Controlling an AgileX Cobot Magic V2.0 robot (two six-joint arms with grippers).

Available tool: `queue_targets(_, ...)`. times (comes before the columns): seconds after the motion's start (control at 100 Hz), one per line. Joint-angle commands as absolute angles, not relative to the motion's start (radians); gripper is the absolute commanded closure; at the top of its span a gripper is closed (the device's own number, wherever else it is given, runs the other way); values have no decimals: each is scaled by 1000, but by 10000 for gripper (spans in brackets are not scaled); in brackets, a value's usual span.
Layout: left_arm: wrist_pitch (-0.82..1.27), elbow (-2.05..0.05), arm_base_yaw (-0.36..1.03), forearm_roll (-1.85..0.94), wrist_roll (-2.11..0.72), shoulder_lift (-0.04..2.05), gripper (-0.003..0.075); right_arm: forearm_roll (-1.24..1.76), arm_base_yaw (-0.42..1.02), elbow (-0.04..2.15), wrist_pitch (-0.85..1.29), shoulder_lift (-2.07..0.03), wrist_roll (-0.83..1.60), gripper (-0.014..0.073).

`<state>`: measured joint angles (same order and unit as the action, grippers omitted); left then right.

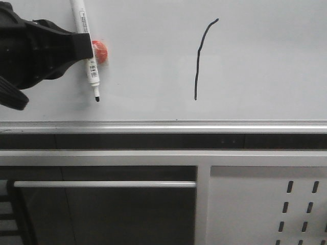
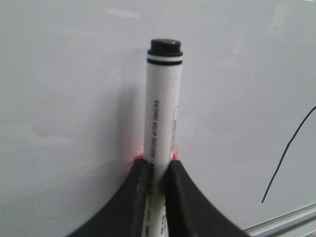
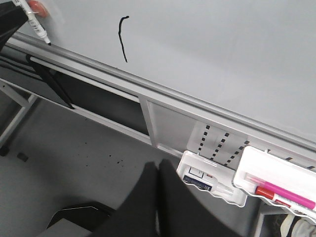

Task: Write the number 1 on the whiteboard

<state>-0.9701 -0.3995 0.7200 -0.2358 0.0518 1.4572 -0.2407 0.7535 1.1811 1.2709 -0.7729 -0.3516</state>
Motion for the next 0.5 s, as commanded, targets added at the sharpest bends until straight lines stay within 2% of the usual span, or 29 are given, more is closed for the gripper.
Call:
queue_targets(0.0,-1057,-425,717,-247,53,1438,738,-271,751,1201,1287,-769,-349,673)
queue_targets(0.49,-1067,-425,717,-247,53,1438,738,-271,751,1201,1287,-769,-349,673)
